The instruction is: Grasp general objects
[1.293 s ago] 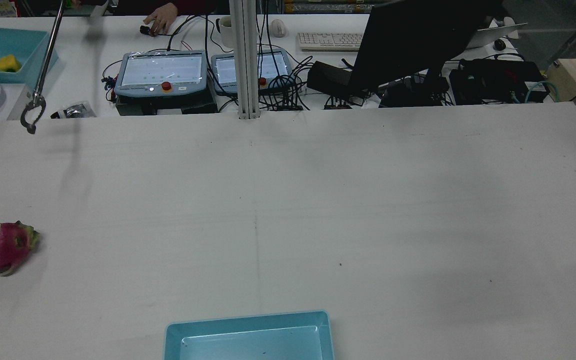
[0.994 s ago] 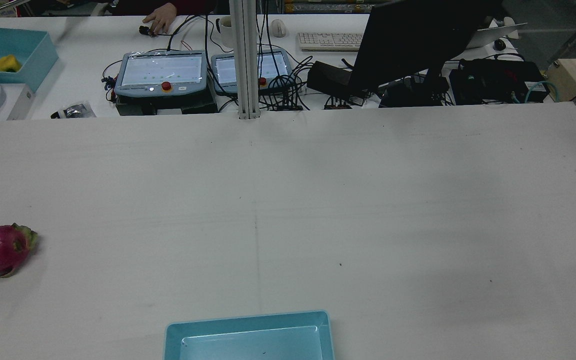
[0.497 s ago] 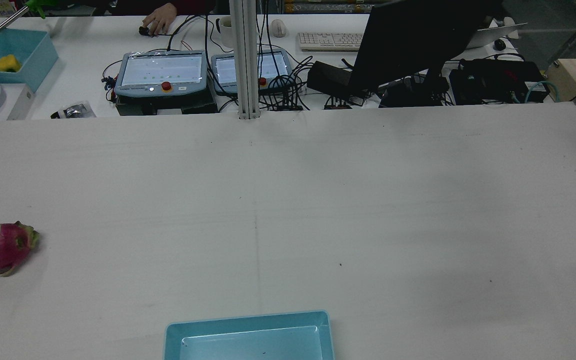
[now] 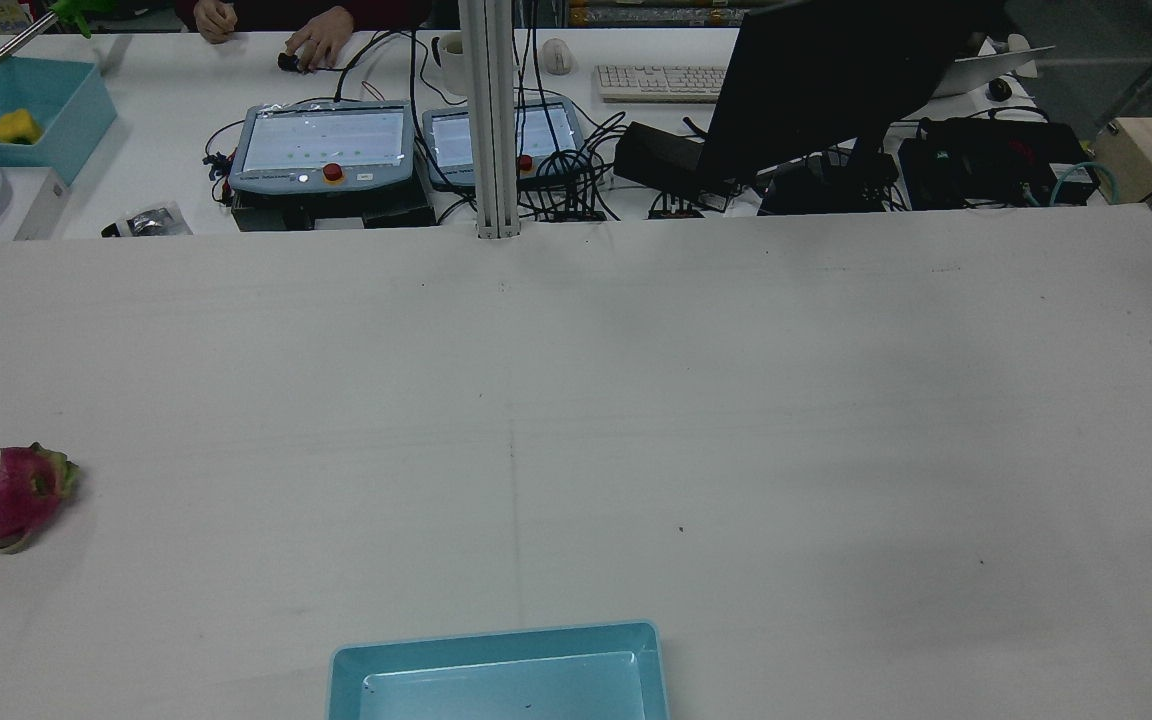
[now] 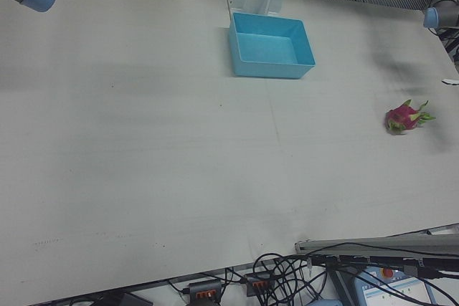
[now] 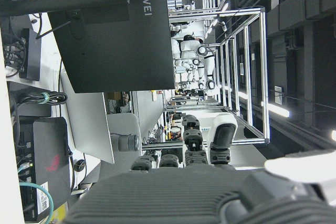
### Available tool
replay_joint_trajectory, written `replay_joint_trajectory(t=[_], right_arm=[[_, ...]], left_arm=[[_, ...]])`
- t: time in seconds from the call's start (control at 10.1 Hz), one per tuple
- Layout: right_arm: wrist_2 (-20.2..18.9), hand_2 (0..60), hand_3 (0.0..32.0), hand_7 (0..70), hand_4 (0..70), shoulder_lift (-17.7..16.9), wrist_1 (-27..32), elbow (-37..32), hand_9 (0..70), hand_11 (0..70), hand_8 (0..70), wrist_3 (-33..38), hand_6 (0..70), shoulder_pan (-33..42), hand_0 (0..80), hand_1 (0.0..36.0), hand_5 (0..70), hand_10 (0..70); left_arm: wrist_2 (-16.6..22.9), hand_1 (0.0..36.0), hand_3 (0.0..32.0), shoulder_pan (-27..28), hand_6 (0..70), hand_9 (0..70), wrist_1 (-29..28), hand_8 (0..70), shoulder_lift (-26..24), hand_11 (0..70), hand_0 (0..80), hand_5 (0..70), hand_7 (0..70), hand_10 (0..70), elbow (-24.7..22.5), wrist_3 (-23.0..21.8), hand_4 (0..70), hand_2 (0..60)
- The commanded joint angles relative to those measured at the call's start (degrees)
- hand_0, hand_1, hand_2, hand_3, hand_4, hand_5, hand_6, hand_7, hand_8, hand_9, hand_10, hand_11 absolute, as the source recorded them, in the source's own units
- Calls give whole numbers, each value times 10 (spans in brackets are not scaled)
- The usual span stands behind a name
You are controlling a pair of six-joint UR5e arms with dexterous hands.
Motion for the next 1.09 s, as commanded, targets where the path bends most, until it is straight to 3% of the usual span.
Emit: replay_joint_trajectory(t=[0.0, 0.1, 0.2, 0.3, 0.5, 0.7, 0.8, 0.9, 0.99], right_arm=[[0, 0, 0, 0, 0, 0, 0, 0, 0, 0, 0, 1, 0, 0, 0, 0, 0, 0], [0, 0, 0, 0, 0, 0, 0, -1, 0, 0, 0, 1, 0, 0, 0, 0, 0, 0], [0, 0, 0, 0, 0, 0, 0, -2, 0, 0, 0, 1, 0, 0, 0, 0, 0, 0], [0, 0, 0, 0, 0, 0, 0, -3, 0, 0, 0, 1, 0, 0, 0, 0, 0, 0], [0, 0, 0, 0, 0, 0, 0, -3, 0, 0, 0, 1, 0, -1, 0, 0, 0, 0], [0, 0, 0, 0, 0, 0, 0, -3, 0, 0, 0, 1, 0, 0, 0, 0, 0, 0], [0, 0, 0, 0, 0, 0, 0, -2, 0, 0, 0, 1, 0, 0, 0, 0, 0, 0], [0, 0, 0, 0, 0, 0, 0, -2, 0, 0, 0, 1, 0, 0, 0, 0, 0, 0], [0, 0, 0, 0, 0, 0, 0, -2, 0, 0, 0, 1, 0, 0, 0, 0, 0, 0]], left_arm=[[103, 167, 320, 6, 0, 6, 88, 0, -54, 0, 593, 0, 100, 0, -31, 1, 0, 0], [106, 159, 320, 7, 0, 0, 65, 0, -52, 0, 571, 0, 61, 0, -31, 13, 0, 0], [99, 126, 320, 7, 0, 0, 45, 0, -51, 0, 531, 0, 30, 0, -29, 53, 0, 0], [68, 118, 320, 7, 0, 0, 30, 0, -49, 0, 524, 0, 25, 0, -23, 91, 0, 0], [0, 111, 320, 8, 0, 0, 29, 0, -47, 0, 520, 0, 49, 0, 2, 94, 0, 0], [-49, 134, 320, 12, 0, 0, 10, 0, -42, 0, 548, 0, 72, 0, 13, 98, 0, 0], [-49, 142, 320, 13, 0, 0, -66, 0, -20, 0, 552, 0, 66, 0, 19, 110, 0, 0], [-52, 155, 320, 13, 0, 2, -164, 0, 10, 0, 566, 0, 81, 0, 21, 156, 0, 0], [-52, 168, 320, 13, 0, 1, -216, 0, 23, 0, 580, 0, 74, 0, 21, 197, 0, 0]])
